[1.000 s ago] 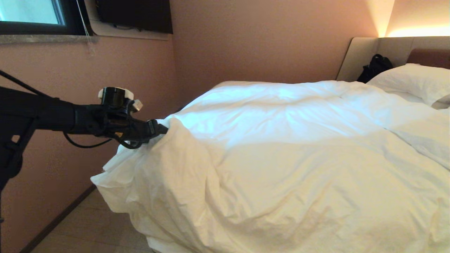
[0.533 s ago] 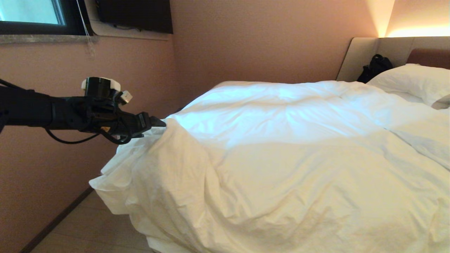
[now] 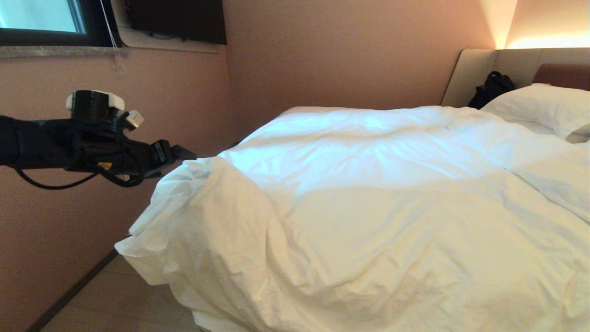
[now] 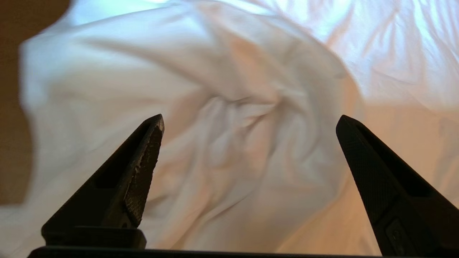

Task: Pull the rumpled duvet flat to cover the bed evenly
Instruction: Flatten the corners of the folded blanket

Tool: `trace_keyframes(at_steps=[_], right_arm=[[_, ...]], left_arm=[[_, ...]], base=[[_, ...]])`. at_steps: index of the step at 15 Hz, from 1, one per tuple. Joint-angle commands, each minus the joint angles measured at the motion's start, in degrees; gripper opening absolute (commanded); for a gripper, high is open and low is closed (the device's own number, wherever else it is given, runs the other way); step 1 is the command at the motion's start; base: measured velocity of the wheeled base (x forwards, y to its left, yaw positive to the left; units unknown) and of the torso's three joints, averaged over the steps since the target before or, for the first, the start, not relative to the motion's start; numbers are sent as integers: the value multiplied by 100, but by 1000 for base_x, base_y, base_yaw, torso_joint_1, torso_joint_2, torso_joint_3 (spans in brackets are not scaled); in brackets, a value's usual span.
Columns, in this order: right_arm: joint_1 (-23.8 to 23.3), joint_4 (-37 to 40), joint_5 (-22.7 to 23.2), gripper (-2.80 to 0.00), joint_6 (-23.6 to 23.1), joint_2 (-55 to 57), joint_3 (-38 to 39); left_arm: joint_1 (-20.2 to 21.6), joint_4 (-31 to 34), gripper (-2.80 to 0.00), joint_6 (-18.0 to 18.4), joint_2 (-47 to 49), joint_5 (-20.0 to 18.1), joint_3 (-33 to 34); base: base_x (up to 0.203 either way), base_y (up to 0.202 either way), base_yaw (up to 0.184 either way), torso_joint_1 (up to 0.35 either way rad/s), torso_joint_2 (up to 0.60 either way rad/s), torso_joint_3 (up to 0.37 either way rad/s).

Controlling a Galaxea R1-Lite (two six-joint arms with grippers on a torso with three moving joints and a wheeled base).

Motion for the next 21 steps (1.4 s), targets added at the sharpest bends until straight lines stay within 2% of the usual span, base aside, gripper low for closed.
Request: trace_keyframes(at_steps=[1, 2, 8, 11, 13, 15, 17, 18, 20, 21], right_arm=[[-4, 0, 6, -280, -2, 7, 1], [4, 0, 6, -280, -2, 7, 1], [4, 0, 6, -280, -2, 7, 1], [4, 0, 6, -280, -2, 7, 1], [4, 0, 6, -280, -2, 7, 1], [4, 0, 6, -280, -2, 7, 1], [3, 0, 6, -280, -2, 7, 1], [4, 0, 6, -280, -2, 7, 1], [4, 0, 6, -280, -2, 7, 1], [4, 0, 6, -280, -2, 7, 1]], left_arm=[[265, 4, -78, 6, -409, -13, 366], [345, 4, -280, 9, -483, -22, 454], [1173, 88, -280, 114, -830, -8, 1488], [1516, 98, -280, 471, -1017, -18, 2198], [1627, 88, -280, 798, -1055, -13, 2430], [1811, 59, -280, 2010, -916, -43, 2572], [2136, 79, -280, 3241, -740, -494, 2668], [2321, 103, -280, 3700, -704, -785, 2697], [2521, 202, -280, 4363, -660, -1020, 2755], [2594, 278, -280, 4991, -610, -1047, 2765]], base=[[0, 0, 0, 0, 0, 0], [0, 0, 0, 0, 0, 0], [0, 0, 0, 0, 0, 0], [0, 0, 0, 0, 0, 0], [0, 0, 0, 0, 0, 0], [0, 0, 0, 0, 0, 0], [0, 0, 0, 0, 0, 0], [0, 0, 0, 0, 0, 0], [0, 0, 0, 0, 0, 0], [0, 0, 0, 0, 0, 0]])
